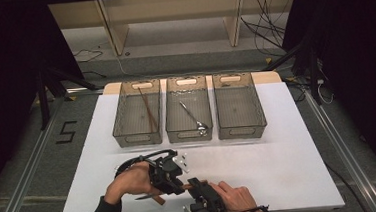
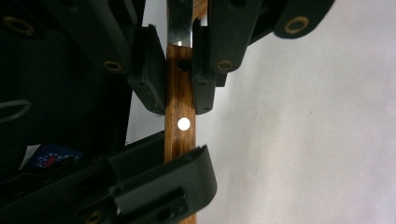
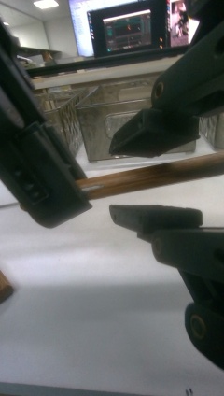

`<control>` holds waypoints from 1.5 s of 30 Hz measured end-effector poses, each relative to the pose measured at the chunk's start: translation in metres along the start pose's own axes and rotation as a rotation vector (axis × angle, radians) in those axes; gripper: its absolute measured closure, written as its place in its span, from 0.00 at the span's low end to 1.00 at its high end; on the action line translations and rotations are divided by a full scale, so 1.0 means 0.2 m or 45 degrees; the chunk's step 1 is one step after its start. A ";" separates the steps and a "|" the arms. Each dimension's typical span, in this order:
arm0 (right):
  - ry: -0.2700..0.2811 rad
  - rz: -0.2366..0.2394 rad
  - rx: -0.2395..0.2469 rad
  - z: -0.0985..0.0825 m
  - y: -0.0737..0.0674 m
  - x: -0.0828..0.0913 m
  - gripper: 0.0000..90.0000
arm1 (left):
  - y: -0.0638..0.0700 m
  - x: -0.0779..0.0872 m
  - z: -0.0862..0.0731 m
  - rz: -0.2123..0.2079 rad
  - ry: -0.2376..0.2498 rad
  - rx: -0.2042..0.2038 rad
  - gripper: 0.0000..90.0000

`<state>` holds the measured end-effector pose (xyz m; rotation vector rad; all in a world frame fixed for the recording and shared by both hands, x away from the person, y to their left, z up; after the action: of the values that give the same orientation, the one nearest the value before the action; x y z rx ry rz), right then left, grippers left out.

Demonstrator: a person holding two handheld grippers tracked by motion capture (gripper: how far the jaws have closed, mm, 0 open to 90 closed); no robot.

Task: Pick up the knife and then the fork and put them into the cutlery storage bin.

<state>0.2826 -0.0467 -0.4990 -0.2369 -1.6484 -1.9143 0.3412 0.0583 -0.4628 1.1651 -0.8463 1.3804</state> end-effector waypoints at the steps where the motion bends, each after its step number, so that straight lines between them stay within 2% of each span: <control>1: -0.010 -0.004 0.001 0.00 -0.01 0.00 0.75 | 0.00 0.00 0.00 -0.002 0.000 0.000 0.85; 3: -0.017 -0.025 0.073 0.00 -0.01 -0.01 0.77 | 0.00 0.00 0.00 -0.003 0.001 0.002 0.85; 4: -0.020 -0.027 0.069 0.00 -0.01 -0.01 0.79 | 0.00 0.00 0.00 -0.004 0.002 0.002 0.85; 6: -0.015 -0.041 0.108 0.01 -0.01 -0.01 0.82 | 0.00 0.00 0.00 -0.007 0.002 0.002 0.85; 10: -0.032 -0.058 0.141 0.00 -0.01 -0.02 0.87 | 0.00 -0.01 0.00 -0.010 -0.004 -0.003 0.85; 14: -0.047 -0.056 0.169 -0.01 -0.03 -0.02 0.90 | 0.00 -0.01 0.01 -0.013 0.001 0.016 0.84; 17: -0.055 -0.058 0.170 -0.01 -0.01 -0.02 0.90 | 0.00 0.00 0.01 -0.004 0.042 0.041 0.80; 20: -0.069 -0.056 0.139 -0.03 0.00 -0.02 0.90 | -0.02 0.02 0.00 0.006 0.056 0.046 0.71; 22: -0.065 -0.072 0.155 -0.05 0.01 -0.02 0.90 | -0.03 0.05 -0.01 0.037 0.094 0.093 0.60; 24: -0.095 -0.054 0.139 -0.07 0.01 -0.01 0.90 | -0.06 0.08 -0.02 0.068 0.131 0.122 0.50; 25: -0.095 -0.065 0.154 -0.08 0.02 -0.02 0.90 | -0.07 0.09 -0.02 0.085 0.163 0.146 0.45; 29: -0.135 -0.067 0.134 -0.14 0.03 -0.02 0.90 | -0.11 0.15 -0.05 0.124 0.233 0.207 0.36; 32: -0.171 -0.057 0.114 -0.20 0.05 -0.02 0.90 | -0.13 0.19 -0.08 0.148 0.283 0.241 0.32; 37: -0.235 -0.036 0.023 -0.29 0.09 -0.01 0.90 | -0.17 0.24 -0.12 0.210 0.349 0.308 0.28; 40: -0.277 -0.054 0.022 -0.34 0.12 -0.01 0.90 | -0.18 0.27 -0.15 0.244 0.408 0.344 0.25; 45: -0.330 -0.060 -0.066 -0.45 0.21 -0.02 0.90 | -0.19 0.28 -0.18 0.273 0.464 0.384 0.22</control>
<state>0.3298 -0.1328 -0.4854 -0.4890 -1.7839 -2.0328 0.3766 0.1151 -0.4227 1.0183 -0.5231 1.8784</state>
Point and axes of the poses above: each handheld gripper's, and its own axes: x roughly backward along the jaws, z roughly out of its top, y roughly to its right, the point moved 5 cm from there along -x, roughly forward along the jaws, and after that the axes turned 7 degrees about -y, right-handed, at the moved point
